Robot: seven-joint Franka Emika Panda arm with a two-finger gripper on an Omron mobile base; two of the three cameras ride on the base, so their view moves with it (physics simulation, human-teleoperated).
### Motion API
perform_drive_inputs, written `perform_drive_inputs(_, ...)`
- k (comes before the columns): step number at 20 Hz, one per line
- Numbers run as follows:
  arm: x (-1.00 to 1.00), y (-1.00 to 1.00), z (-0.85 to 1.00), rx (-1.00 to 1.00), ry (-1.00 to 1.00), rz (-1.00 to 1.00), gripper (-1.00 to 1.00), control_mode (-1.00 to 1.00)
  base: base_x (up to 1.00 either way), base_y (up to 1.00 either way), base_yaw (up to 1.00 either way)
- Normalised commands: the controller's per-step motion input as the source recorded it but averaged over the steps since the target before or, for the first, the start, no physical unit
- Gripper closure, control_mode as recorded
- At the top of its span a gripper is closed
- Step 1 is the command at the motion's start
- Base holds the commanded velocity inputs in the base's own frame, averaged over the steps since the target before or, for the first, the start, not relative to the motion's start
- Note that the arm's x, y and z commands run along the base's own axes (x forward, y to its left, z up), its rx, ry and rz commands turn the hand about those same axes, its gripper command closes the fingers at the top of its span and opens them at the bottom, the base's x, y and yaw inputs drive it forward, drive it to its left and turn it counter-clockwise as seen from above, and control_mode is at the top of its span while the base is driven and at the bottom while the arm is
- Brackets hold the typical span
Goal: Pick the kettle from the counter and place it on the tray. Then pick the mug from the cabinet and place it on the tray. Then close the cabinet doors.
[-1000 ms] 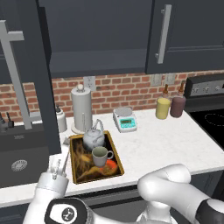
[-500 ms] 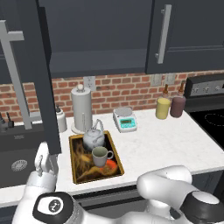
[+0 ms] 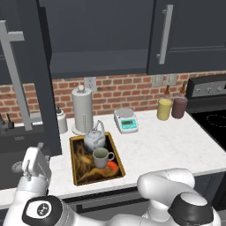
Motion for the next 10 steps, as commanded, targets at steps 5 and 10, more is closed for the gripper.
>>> perform_drive_inputs(5,0.0,0.36,0.18,-0.05,0.1,-0.01,-1.0,-1.0,0.0,0.0,0.0)
perform_drive_inputs(10,0.0,0.33,0.24,-0.04,0.11,-0.02,-1.0,-1.0,0.0,0.0,0.0)
